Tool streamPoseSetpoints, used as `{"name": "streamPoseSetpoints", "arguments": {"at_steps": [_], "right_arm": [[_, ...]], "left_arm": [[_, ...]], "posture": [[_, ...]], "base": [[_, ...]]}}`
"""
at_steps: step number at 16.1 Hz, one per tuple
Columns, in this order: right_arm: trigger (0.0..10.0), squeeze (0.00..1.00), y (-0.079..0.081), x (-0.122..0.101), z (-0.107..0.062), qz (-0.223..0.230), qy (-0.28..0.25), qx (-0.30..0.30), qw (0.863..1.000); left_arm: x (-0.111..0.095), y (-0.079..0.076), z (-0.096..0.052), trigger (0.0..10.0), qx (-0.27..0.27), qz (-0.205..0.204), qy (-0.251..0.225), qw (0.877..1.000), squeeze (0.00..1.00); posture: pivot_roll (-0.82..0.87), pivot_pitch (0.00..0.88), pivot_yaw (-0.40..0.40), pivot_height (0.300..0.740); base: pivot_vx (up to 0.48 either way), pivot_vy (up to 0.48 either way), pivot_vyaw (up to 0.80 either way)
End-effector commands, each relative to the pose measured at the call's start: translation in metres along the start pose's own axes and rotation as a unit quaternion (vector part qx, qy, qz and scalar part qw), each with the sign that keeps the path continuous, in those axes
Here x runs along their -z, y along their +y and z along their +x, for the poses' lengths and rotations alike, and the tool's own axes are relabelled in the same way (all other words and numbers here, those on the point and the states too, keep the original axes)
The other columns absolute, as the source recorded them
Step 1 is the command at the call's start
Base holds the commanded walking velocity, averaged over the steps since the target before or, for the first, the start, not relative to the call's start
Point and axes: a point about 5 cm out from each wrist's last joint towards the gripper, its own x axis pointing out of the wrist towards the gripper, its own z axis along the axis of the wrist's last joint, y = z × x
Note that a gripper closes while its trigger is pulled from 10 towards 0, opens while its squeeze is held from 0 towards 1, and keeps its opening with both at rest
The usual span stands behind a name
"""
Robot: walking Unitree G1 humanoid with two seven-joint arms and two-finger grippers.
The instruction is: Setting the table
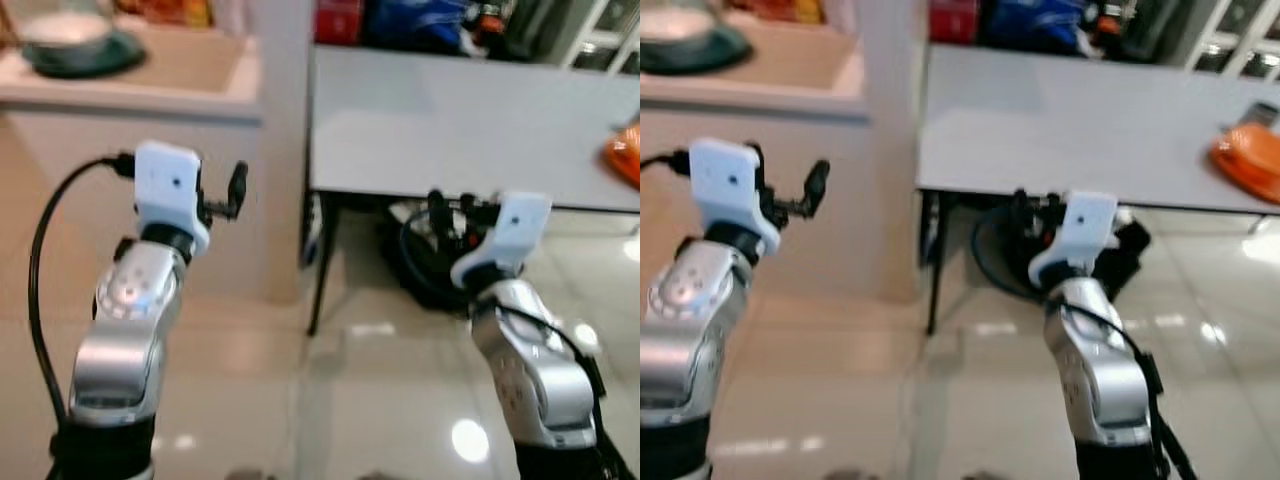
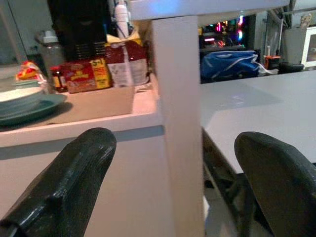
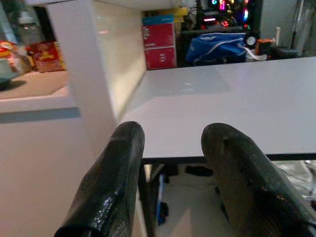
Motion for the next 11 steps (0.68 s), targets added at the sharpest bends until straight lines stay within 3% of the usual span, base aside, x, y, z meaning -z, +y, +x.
{"name": "streamPoseSetpoints", "arguments": {"at_steps": [1,3,7,11], "right_arm": [[10.0,0.0,-0.0097,-0.0001,-0.0019,-0.004,0.003,0.017,1.0],[10.0,0.0,-0.0098,-0.0002,-0.0018,-0.004,0.003,0.018,1.0],[10.0,0.0,-0.0108,0.0,-0.0015,-0.006,0.003,0.021,1.0],[10.0,0.0,-0.01,0.0005,0.0012,-0.004,0.002,0.02,1.0]], "left_arm": [[-0.0032,-0.0087,0.0013,10.0,0.014,-0.004,-0.005,1.0,0.0],[-0.0028,-0.0104,0.0022,10.0,0.016,-0.006,-0.005,1.0,0.0],[-0.002,-0.0131,0.0034,10.0,0.021,-0.008,-0.004,1.0,0.0],[-0.0035,-0.012,0.0057,10.0,0.02,-0.003,-0.008,1.0,0.0]], "posture": [[0.08,0.027,-0.058,0.74],[0.07,0.014,-0.051,0.74],[0.07,0.014,-0.051,0.74],[0.08,0.004,-0.051,0.74]], "base": [[0.0,0.48,-0.8],[0.0,0.48,-0.8],[0.0,0.48,0.0],[0.0,0.48,-0.8]]}}
